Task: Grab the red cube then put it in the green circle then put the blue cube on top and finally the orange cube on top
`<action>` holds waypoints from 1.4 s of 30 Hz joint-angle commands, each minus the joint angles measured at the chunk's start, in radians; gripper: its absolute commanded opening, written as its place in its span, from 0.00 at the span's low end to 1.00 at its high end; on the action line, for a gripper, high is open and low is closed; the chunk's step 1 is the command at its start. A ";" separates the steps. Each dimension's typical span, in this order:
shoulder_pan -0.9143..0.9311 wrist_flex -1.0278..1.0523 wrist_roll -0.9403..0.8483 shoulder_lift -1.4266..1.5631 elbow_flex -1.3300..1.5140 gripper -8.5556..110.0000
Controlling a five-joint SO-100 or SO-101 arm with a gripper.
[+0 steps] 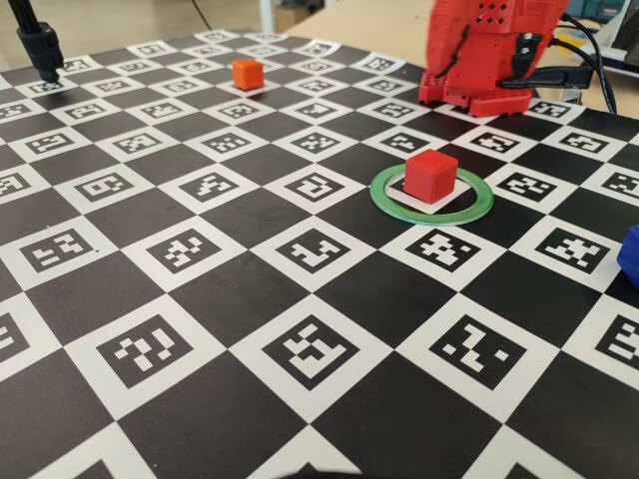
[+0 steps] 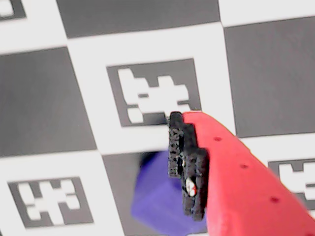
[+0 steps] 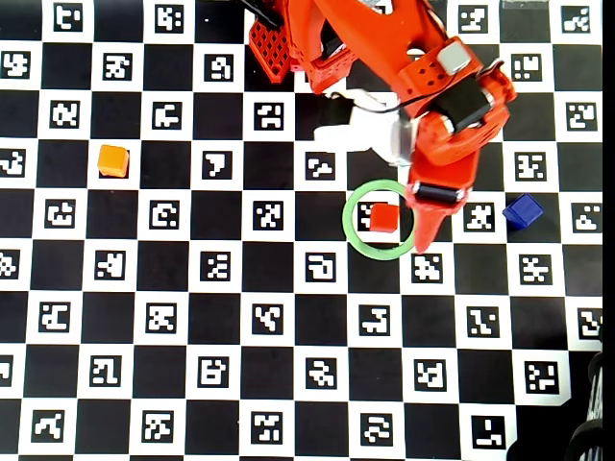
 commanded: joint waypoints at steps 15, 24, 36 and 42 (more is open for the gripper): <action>-0.195 -0.051 0.106 -0.334 -0.388 0.43; -0.293 -0.061 0.192 -0.488 -0.566 0.44; -0.322 -0.100 0.207 -0.647 -0.632 0.44; -0.324 -0.156 0.199 -0.641 -0.551 0.44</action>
